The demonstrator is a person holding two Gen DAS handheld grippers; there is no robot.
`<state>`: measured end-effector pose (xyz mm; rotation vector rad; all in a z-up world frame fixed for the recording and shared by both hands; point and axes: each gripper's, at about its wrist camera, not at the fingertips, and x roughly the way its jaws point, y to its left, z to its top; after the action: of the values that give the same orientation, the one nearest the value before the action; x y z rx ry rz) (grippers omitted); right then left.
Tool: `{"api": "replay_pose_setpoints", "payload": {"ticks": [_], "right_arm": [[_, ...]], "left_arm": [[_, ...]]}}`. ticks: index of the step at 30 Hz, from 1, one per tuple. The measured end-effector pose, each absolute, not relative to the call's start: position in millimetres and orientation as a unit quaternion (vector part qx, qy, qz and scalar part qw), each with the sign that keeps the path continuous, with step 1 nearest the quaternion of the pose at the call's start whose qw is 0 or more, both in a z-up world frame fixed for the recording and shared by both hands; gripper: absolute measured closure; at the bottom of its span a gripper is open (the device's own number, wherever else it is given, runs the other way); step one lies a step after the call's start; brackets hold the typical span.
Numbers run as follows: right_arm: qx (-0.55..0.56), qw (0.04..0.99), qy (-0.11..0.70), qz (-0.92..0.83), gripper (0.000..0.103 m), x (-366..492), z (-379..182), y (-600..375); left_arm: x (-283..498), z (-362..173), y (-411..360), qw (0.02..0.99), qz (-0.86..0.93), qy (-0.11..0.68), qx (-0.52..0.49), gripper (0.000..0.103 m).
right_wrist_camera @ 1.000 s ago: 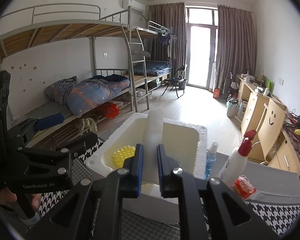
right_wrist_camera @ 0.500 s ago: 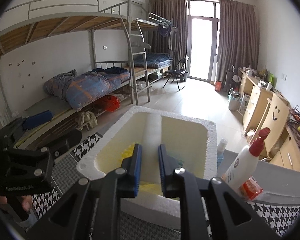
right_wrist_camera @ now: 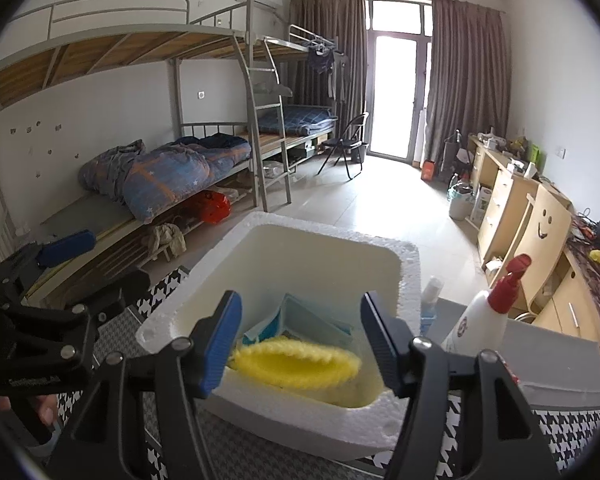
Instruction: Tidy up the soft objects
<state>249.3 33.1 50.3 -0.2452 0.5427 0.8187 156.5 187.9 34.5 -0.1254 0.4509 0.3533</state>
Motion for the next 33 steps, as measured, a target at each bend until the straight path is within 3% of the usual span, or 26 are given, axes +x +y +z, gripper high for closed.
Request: {"api": "replay_pose_setpoints", "payload": {"ticks": [8, 14, 26, 33], "right_arm": [[-0.113, 0.879, 0.254, 0.389, 0.035, 244.6, 55.8, 23.0], [-0.104, 0.887, 0.240, 0.380, 0.023, 236.7, 61.1, 11.8], [-0.085, 0.898, 0.226, 0.368, 0.020, 222.7, 67.2, -9.5], [-0.081, 0.904, 0.210, 0.363, 0.013, 210.8, 68.5, -25.0]], "left_arm": [[154.3, 38.7, 175.1, 0.960, 0.167, 0.220, -0.053, 0.006], [152.1, 42.5, 167.1, 0.961, 0.162, 0.217, -0.047, 0.006], [138.0, 50.7, 145.8, 0.965, 0.152, 0.209, -0.034, 0.005], [126.3, 55.3, 135.9, 0.968, 0.144, 0.203, -0.033, 0.005]]}}
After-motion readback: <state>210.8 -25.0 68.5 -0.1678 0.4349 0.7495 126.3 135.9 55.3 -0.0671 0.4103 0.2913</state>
